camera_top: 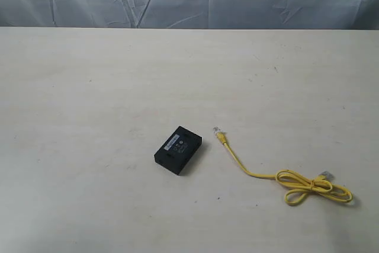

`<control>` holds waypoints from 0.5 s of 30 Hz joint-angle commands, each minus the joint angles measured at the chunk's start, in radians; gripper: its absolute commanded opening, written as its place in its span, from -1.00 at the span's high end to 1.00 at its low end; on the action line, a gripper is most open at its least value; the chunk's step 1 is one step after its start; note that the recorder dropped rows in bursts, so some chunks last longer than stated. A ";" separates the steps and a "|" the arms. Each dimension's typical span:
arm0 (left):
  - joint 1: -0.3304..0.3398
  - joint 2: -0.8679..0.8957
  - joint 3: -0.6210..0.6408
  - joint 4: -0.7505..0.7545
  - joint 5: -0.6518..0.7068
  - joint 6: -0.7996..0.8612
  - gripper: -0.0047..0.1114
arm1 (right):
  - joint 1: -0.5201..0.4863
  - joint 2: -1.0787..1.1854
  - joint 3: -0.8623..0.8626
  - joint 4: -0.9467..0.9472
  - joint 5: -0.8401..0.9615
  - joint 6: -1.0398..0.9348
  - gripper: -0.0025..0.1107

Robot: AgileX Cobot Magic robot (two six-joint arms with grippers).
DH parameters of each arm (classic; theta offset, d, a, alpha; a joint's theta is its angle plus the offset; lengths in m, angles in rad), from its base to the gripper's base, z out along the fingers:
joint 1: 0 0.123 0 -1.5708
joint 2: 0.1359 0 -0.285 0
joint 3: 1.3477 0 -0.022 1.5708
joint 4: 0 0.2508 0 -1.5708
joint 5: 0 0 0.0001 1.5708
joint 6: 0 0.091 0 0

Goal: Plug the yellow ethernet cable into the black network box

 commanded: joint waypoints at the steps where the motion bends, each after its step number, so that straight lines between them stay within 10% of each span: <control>1: 0.004 -0.004 0.003 -0.001 -0.012 -0.001 0.92 | 0.004 -0.004 0.002 -0.009 -0.015 0.001 0.97; 15: 0.004 -0.004 0.003 -0.001 -0.012 -0.001 0.92 | 0.004 -0.004 0.002 -0.005 -0.593 0.001 0.97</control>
